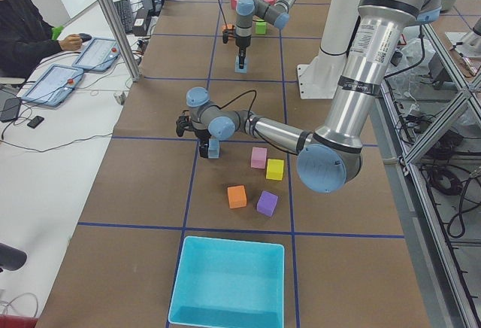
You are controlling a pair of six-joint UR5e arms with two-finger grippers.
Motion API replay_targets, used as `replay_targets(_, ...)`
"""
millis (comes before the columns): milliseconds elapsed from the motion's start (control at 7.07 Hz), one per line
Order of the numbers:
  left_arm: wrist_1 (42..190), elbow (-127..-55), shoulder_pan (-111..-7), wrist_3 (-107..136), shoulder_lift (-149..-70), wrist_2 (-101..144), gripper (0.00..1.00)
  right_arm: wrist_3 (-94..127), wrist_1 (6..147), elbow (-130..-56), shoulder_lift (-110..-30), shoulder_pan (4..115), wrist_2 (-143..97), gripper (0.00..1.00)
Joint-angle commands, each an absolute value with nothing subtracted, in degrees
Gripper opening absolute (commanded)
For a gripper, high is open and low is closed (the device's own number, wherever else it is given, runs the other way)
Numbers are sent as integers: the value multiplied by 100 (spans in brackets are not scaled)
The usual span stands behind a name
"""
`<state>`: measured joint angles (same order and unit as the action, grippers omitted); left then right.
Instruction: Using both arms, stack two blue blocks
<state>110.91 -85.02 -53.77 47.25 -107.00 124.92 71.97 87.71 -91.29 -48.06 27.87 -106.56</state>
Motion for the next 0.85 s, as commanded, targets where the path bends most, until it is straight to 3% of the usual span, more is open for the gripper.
replay_targets(0, 11100, -8464, -5318, 4737, -10714, 12489, 97, 7329, 8675, -8913, -4633, 2760, -10626, 58)
replay_targets(425, 11109, -8481, -5282, 4808, -10731, 12437, 97, 7400, 8168, -8229, -4351, 2760, -10504, 58)
replay_targets(708, 11109, -8481, -5256, 4808, -10731, 12393, 95, 7505, 8024, -8104, -4298, 2760, -10433, 68)
